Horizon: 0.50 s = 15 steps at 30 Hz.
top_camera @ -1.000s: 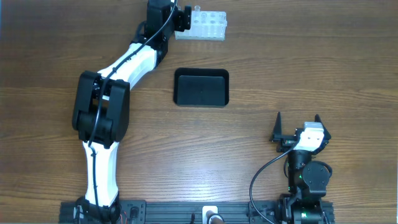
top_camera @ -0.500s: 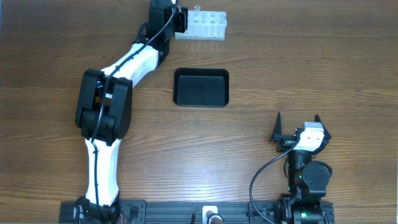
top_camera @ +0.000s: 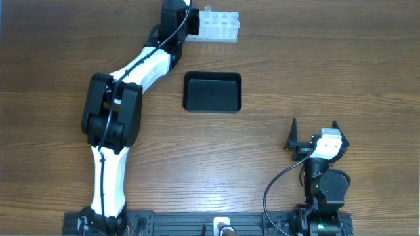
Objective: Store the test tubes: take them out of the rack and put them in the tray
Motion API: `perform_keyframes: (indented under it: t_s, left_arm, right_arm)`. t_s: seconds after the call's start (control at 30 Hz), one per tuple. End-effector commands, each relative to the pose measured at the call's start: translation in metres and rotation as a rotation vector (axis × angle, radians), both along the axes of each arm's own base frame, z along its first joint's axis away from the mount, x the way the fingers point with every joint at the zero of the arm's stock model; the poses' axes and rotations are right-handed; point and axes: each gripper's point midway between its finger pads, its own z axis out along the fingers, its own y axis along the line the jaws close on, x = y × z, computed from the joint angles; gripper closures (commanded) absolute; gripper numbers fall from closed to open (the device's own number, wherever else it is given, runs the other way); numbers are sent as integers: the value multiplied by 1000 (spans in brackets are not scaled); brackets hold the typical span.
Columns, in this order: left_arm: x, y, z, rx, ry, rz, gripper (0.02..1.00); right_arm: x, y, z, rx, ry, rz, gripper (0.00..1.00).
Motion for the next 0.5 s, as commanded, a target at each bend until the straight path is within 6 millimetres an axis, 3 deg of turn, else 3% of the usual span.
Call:
perform_keyframes:
  t_s: [0.03, 0.5]
  left_arm:
    - [5, -2, -7, 2, -4, 5, 595]
    - [5, -5, -7, 3, -3, 1, 730]
  right_arm:
    - [-1, -3, -1, -5, -3, -17, 7]
    - [-1, -3, -1, -5, -3, -17, 9]
